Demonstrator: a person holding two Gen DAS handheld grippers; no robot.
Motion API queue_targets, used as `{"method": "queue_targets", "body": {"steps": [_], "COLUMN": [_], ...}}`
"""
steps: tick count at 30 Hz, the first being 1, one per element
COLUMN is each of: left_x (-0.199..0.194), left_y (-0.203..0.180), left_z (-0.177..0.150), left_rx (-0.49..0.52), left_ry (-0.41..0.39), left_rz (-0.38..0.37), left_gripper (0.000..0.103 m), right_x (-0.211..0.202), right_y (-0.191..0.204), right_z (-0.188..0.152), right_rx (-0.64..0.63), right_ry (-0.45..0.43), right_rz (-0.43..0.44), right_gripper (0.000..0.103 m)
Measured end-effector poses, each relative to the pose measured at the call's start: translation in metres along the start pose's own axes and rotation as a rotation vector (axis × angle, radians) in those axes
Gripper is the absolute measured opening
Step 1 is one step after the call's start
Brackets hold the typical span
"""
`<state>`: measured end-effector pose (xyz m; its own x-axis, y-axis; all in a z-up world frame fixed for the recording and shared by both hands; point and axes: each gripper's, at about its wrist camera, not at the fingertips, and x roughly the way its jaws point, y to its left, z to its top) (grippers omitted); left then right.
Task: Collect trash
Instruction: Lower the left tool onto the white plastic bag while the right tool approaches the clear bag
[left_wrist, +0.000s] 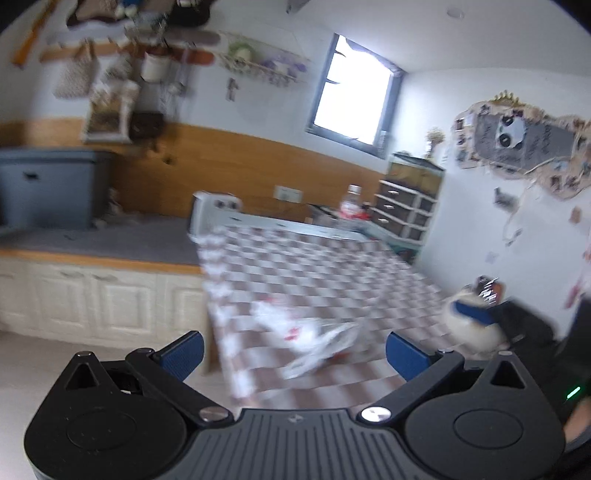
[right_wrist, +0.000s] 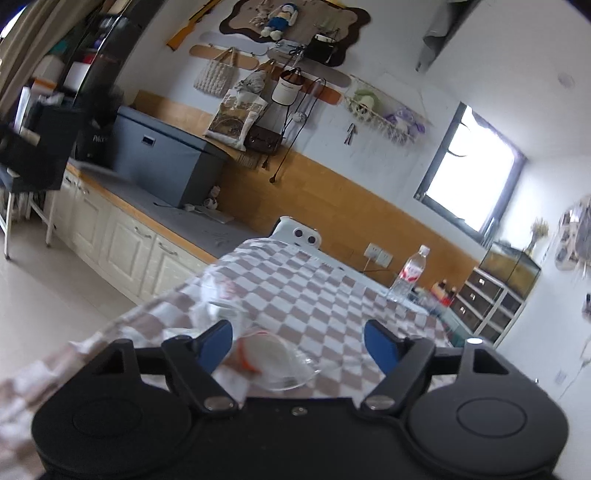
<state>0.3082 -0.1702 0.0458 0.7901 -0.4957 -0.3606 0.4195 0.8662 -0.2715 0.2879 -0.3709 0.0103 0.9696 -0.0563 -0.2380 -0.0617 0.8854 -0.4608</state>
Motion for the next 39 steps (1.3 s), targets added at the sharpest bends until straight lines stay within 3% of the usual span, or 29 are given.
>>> {"method": "queue_targets", "body": {"steps": [3,7,15,22,26,29,34,39], "left_x": [0.026,0.055,0.115,0.169,0.197,0.212,0.228,0.238], "left_y": [-0.003,-0.006,0.0,-0.001,-0.006,-0.006,-0.012,-0.016], "left_z": [0.009,0.019,0.021,0.01,0.002,0.002,0.001,-0.003], "left_rx": [-0.07,-0.118,-0.199,-0.239,-0.216,-0.219,-0.216,-0.167], "left_ry": [0.016,0.024,0.108,0.184,0.202,0.211,0.231,0.252], "left_rz": [-0.052,-0.066,-0.038,-0.015,0.061,0.074,0.101,0.21], "left_gripper": [0.103,0.103,0.102,0.098,0.095,0.095,0.094,0.076], "right_x": [0.019,0.044,0.082,0.094,0.087,0.086,0.088,0.094], "right_y": [-0.002,0.009,0.024,0.014,0.011,0.006,0.002,0.025], "right_z": [-0.005,-0.014,-0.026,-0.042,-0.046,-0.047,-0.047,-0.058], "right_rx": [0.009,-0.074,-0.127,-0.042,-0.036,-0.021,-0.009,-0.251], "right_ry": [0.005,0.006,0.014,0.048,0.012,-0.004,0.006,0.025], "right_rz": [0.022,-0.002,-0.021,0.01,0.037,0.078,0.072,-0.059], "right_gripper": [0.076,0.072,0.069,0.062,0.061,0.059,0.053,0.05]}}
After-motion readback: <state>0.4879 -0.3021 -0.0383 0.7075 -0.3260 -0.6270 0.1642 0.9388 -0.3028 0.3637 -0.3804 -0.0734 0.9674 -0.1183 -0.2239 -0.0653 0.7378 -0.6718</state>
